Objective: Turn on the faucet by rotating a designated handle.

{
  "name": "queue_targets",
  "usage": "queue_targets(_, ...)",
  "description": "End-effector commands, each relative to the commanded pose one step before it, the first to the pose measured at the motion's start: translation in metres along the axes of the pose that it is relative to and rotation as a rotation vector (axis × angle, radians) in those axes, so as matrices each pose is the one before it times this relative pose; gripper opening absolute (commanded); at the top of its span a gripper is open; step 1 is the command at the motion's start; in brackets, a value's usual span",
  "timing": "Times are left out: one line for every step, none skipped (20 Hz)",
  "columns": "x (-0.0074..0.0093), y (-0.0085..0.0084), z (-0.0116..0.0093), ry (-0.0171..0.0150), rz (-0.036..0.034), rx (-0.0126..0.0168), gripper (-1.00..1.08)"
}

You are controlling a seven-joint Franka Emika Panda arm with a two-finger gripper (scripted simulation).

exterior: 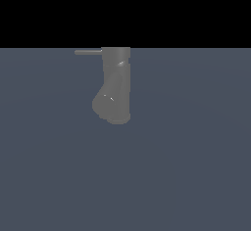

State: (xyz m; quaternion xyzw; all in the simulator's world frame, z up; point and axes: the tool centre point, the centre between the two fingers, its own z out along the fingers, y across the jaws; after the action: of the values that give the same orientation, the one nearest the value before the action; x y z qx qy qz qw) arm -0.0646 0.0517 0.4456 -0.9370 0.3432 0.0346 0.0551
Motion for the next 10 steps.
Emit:
queue_targets(0.00858, -0.0125, 0.0079, -0.00091, 0.06337, -0.00044, -1.0)
queue_targets(0.003, -0.00507, 0.00333, 0.00007, 0.02479, -0.00063, -1.0)
queue_targets(0.00283, -0.00514, 0.00343, 0.00025, 0.02477, -0.00073, -1.0)
queue_targets(0.00266, -0.00519, 0.00352, 0.00045, 0.02477, -0.00082, -1.0)
queue_targets(0.00248, -0.00525, 0.00362, 0.00064, 0.02474, -0.00089, -1.0)
queue_targets(0.00231, -0.00529, 0.00371, 0.00085, 0.02473, -0.00096, -1.0)
queue_targets(0.00212, -0.00533, 0.0038, 0.00105, 0.02469, -0.00101, -1.0)
queue_targets(0.00194, -0.00536, 0.00389, 0.00126, 0.02467, -0.00106, -1.0)
queue_targets(0.00175, -0.00539, 0.00398, 0.00147, 0.02462, -0.00109, -1.0)
queue_targets(0.00157, -0.00541, 0.00407, 0.00169, 0.02458, -0.00111, -1.0)
